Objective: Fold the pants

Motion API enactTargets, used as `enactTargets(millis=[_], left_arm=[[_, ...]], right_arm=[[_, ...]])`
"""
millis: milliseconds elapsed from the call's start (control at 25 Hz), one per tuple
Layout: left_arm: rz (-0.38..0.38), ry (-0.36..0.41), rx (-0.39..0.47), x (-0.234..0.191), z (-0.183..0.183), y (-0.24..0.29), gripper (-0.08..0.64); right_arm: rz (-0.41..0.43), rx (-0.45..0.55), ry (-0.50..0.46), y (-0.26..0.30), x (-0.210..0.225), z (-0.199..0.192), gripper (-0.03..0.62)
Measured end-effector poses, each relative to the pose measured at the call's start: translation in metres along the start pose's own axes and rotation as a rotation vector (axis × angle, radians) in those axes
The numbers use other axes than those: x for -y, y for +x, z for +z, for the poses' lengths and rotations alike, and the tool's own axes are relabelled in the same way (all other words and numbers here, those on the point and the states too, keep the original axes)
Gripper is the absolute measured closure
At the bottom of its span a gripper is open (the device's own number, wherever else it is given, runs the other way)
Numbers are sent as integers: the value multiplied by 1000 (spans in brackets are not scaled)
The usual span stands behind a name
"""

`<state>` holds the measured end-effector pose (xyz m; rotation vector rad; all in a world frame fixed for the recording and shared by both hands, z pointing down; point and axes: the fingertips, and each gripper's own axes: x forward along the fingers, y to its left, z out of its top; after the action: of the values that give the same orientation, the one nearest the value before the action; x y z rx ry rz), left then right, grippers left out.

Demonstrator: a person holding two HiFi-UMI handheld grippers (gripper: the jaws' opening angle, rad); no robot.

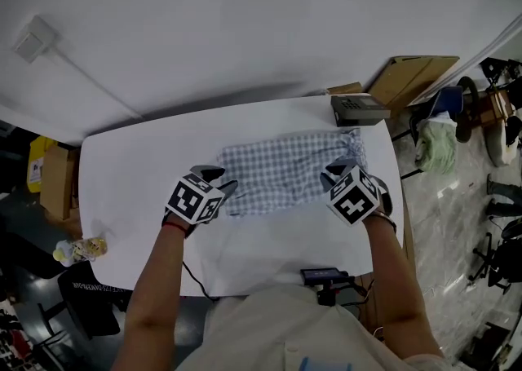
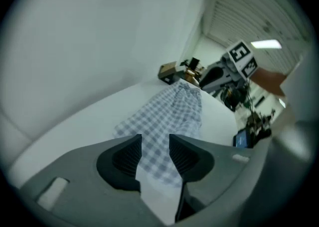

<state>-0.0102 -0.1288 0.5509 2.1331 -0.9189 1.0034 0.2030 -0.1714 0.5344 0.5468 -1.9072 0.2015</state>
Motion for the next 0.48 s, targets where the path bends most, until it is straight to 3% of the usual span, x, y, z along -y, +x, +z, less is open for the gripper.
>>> enactTargets(millis=[80,200,320,480], left_arm=[[-4,238,-15,-5,2,0,399],[-13,566,-72,-10,-2,3,399],[-47,849,-177,-19,-15,8,399],[-126,1154,-273,-26,-28,16,380]], right_arm=[[34,42,-49,4,-39,26,530],[75,79,-38,14,-90,57,535],[127,109,42,25,-137,89,521],[183,113,190,40,-184,123,406]])
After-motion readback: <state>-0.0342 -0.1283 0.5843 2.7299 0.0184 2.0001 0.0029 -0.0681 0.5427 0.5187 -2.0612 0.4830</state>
